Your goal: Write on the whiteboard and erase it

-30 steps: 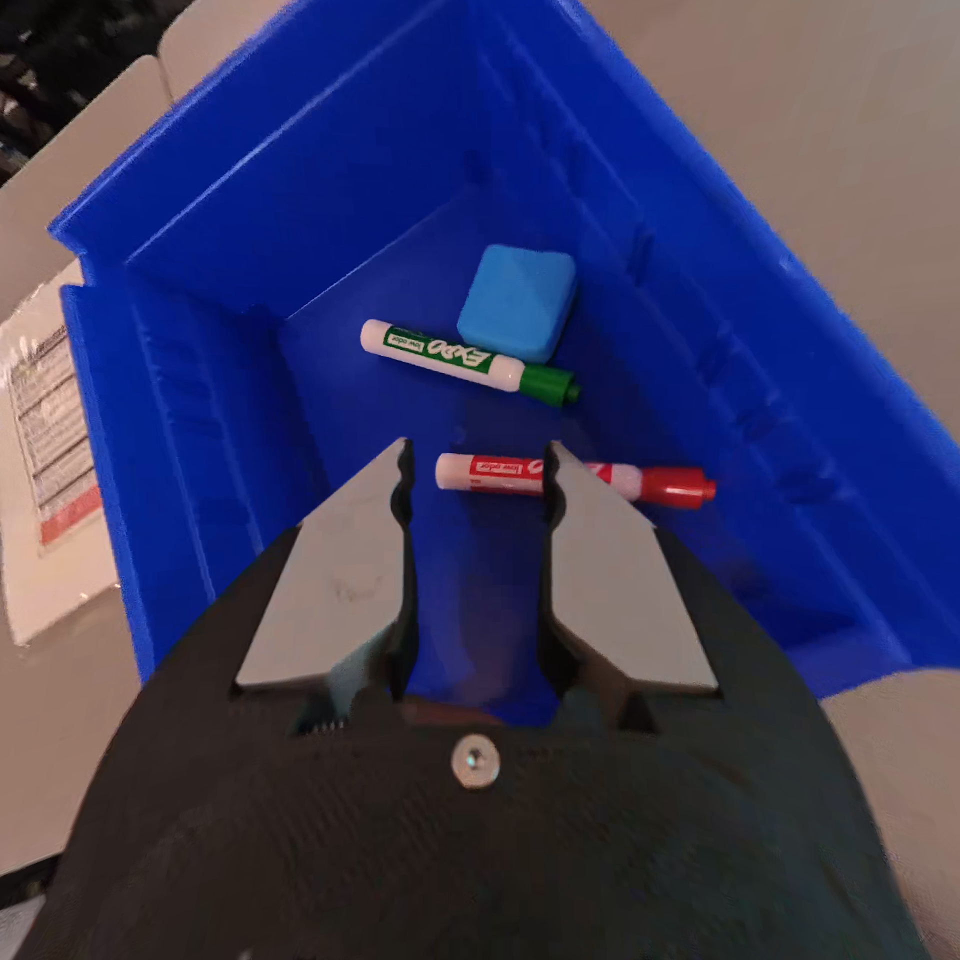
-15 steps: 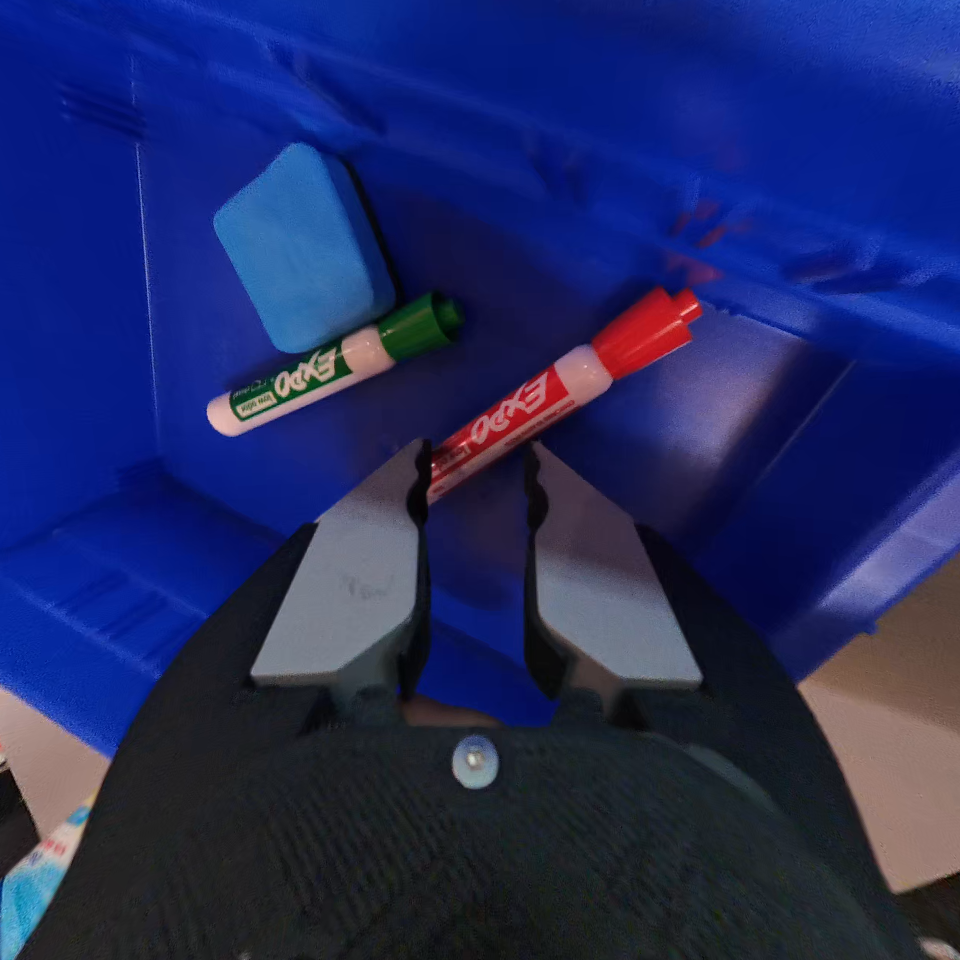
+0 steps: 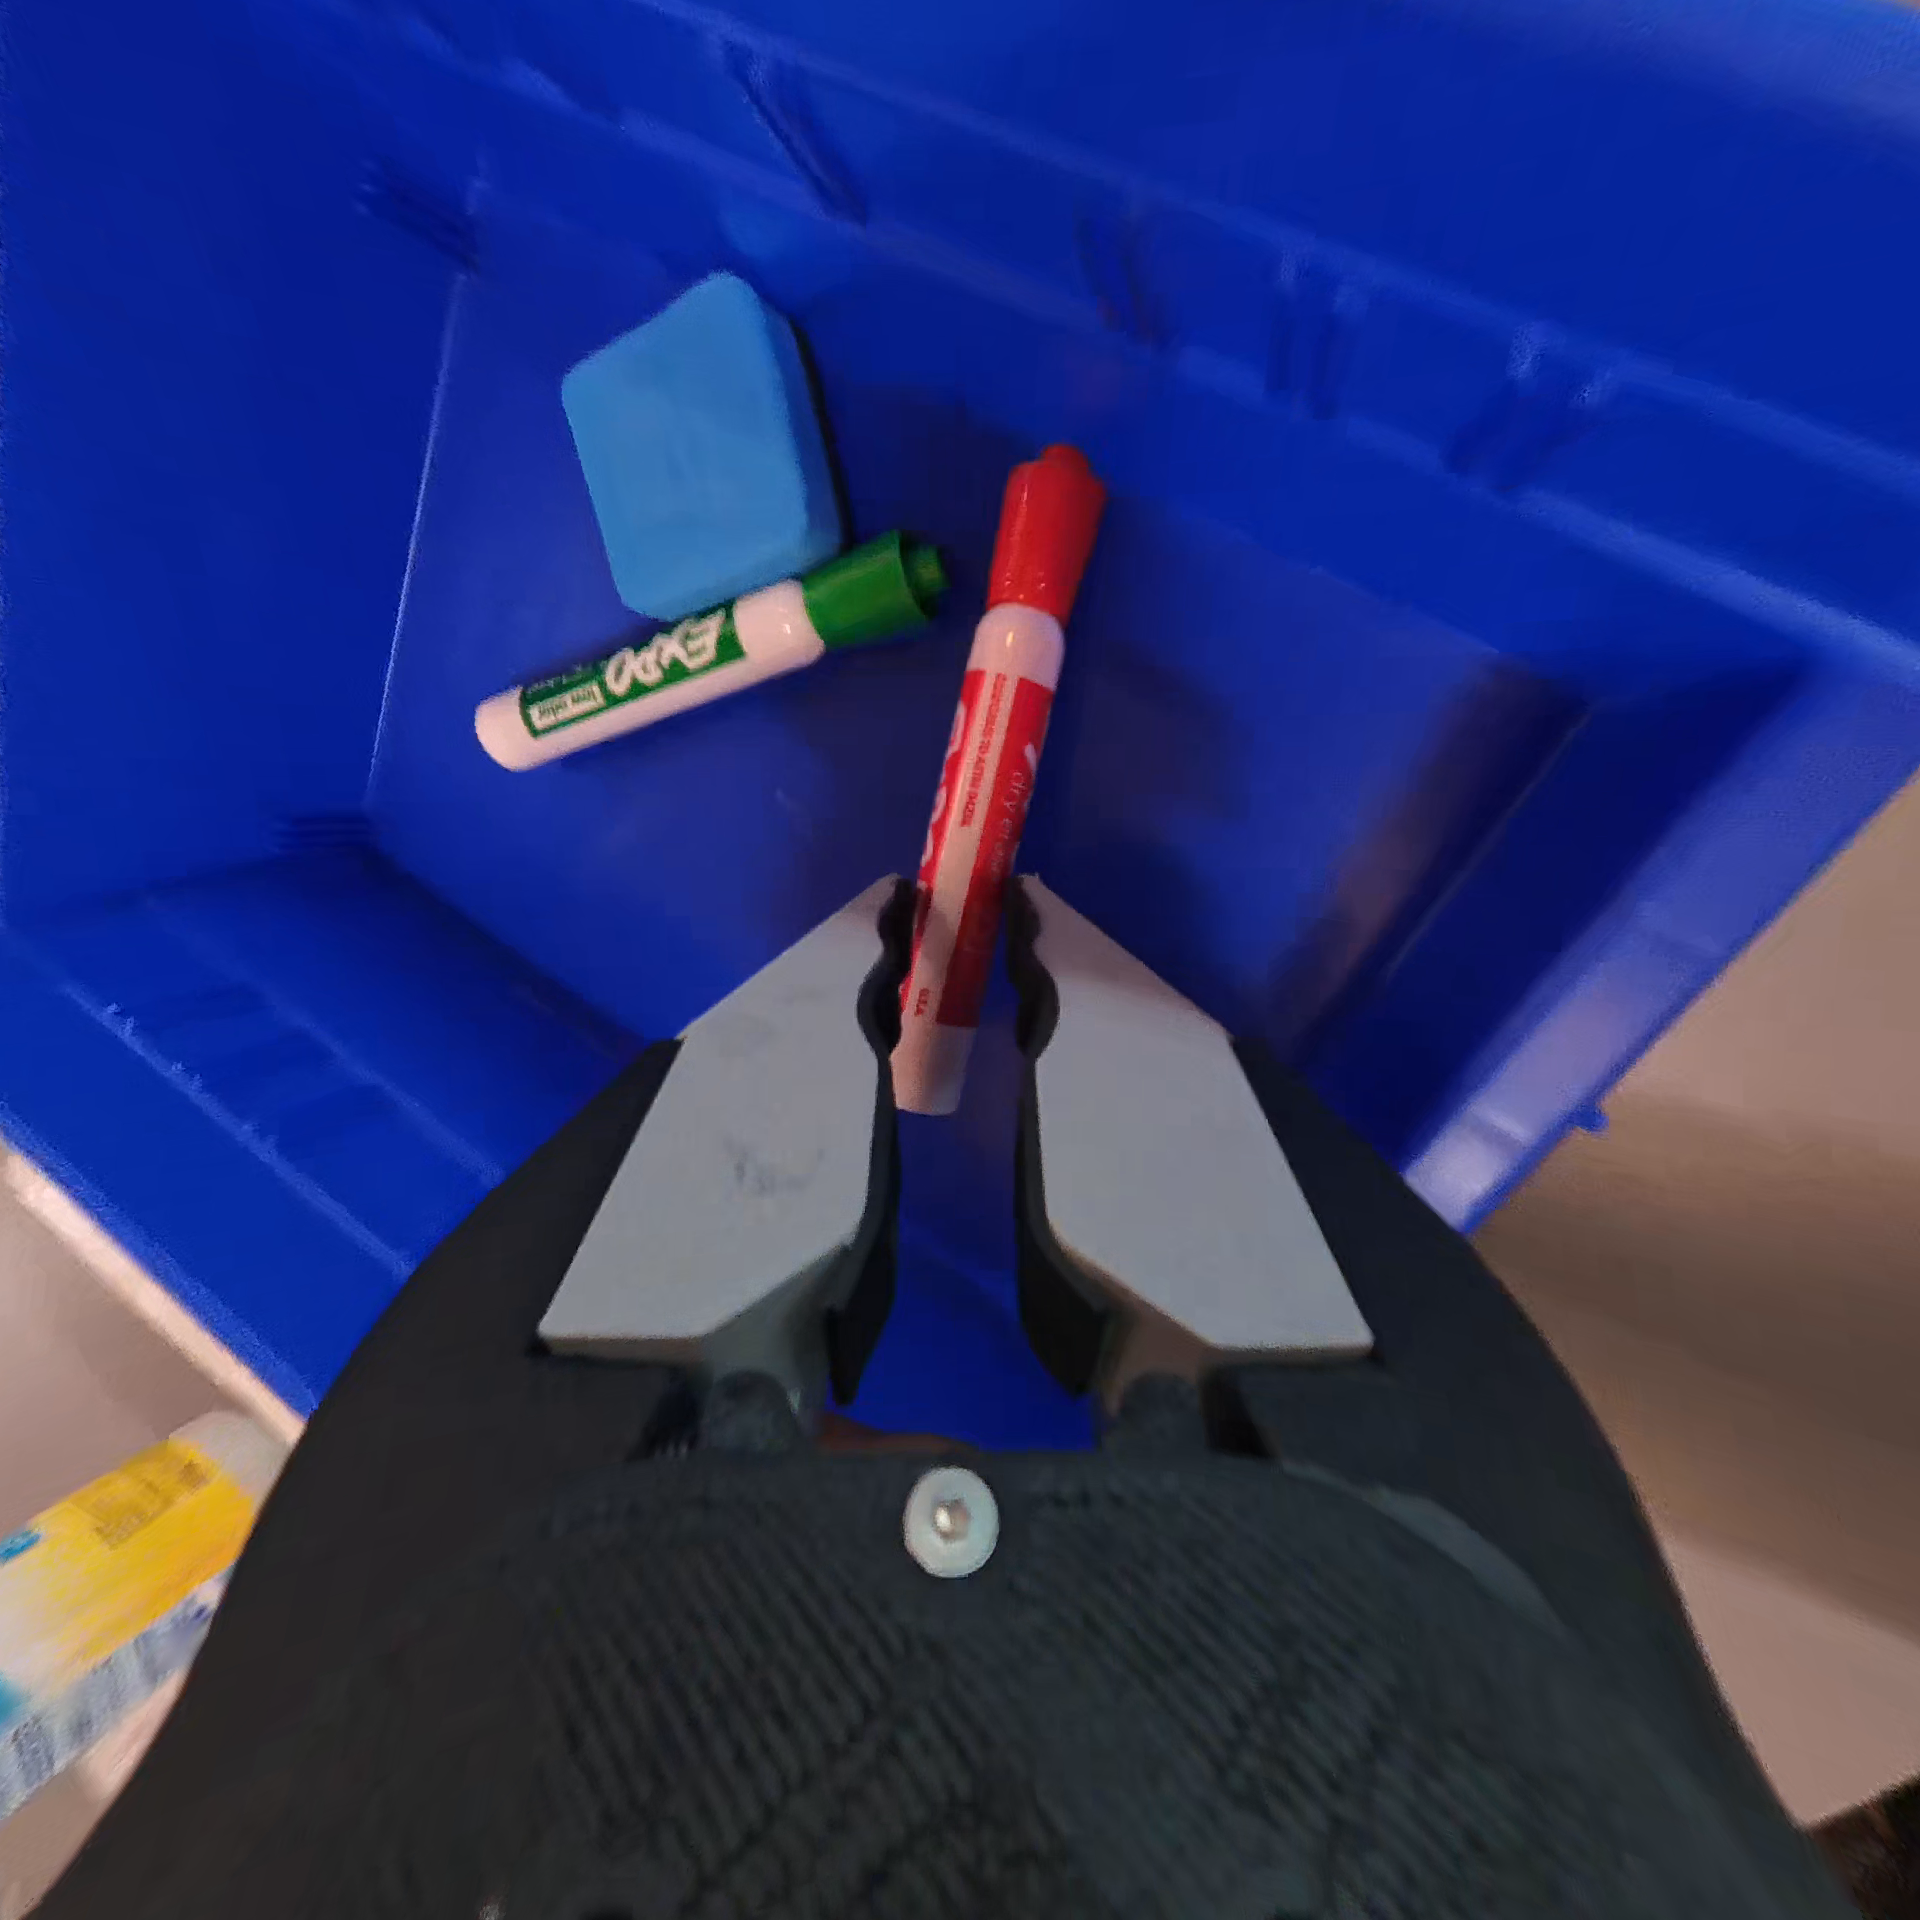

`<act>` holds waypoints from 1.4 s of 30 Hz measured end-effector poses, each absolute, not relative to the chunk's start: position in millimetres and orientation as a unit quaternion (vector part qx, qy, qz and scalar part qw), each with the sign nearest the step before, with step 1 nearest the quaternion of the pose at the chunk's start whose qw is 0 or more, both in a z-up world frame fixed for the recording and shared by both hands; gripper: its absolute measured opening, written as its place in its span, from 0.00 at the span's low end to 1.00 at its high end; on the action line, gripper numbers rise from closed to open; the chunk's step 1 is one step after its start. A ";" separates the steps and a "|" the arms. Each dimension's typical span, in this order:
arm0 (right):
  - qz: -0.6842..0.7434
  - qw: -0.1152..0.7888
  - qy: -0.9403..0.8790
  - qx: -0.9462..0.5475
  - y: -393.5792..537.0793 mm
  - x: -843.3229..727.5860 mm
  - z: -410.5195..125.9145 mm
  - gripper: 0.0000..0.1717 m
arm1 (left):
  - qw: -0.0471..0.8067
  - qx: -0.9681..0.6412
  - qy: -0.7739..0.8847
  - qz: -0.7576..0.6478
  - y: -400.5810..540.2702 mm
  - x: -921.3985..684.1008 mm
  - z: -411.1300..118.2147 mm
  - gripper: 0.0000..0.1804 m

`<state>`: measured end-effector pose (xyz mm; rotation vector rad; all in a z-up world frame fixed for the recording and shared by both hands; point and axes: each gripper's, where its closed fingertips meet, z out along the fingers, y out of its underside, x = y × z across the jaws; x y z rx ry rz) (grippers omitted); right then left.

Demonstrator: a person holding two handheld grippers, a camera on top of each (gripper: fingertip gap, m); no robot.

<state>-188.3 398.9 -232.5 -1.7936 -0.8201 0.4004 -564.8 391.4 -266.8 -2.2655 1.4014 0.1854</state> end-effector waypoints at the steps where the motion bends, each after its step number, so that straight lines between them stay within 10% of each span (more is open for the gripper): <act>1: 0.170 0.535 -0.341 -0.755 399.7 -186.8 -232.7 0.28 | 0.224 -0.824 0.514 0.083 387.5 -569.1 -267.2 0.09; 30: 0.168 0.535 -0.353 -0.749 392.8 -188.0 -233.1 0.28 | 0.258 -0.789 0.502 0.244 376.2 -581.3 -176.9 0.09; 42: 0.170 0.543 -0.346 -0.746 393.0 -185.8 -227.6 0.28 | 0.402 -0.758 0.464 0.220 378.1 -490.7 -99.9 0.08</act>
